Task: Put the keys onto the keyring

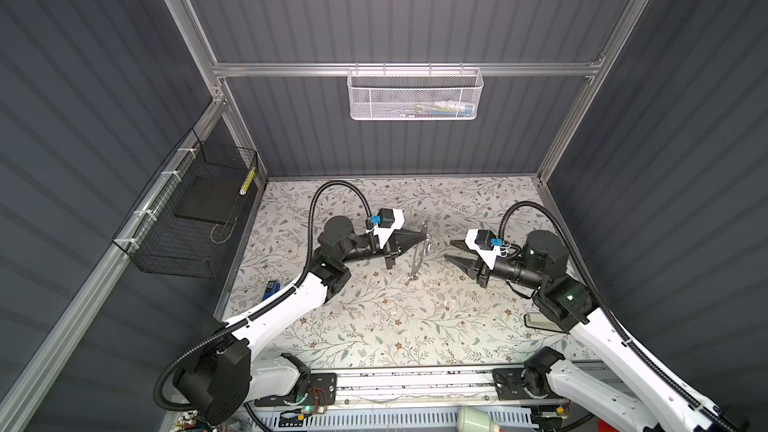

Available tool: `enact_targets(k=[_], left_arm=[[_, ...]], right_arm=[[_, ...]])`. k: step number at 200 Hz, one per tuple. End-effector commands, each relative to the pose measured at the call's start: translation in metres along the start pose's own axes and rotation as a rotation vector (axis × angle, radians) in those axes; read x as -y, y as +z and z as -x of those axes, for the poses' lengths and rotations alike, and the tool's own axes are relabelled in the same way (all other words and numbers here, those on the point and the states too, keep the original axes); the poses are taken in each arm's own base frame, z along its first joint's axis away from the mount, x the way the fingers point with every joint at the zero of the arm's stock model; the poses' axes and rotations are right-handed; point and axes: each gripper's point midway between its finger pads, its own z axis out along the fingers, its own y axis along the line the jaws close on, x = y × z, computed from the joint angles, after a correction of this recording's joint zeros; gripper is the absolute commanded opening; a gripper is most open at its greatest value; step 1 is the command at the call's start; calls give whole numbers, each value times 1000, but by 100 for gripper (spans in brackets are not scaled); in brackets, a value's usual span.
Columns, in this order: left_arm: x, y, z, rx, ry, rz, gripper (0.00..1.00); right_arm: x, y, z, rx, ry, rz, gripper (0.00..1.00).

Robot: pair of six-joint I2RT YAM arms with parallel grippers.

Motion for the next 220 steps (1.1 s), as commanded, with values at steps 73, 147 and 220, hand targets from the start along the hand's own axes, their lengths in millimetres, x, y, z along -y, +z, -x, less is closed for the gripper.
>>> enact_targets(k=[73,147,220], left_arm=[[16,3,23,39,42,-123,0],[20,4,24,31,39,-154,0],[22,4,23,21,36,-165,0]], right_arm=[[2,16,23,72,93,89,23],[5,23,28,98,110,108,17],[2,26,30,115,128,139,14]])
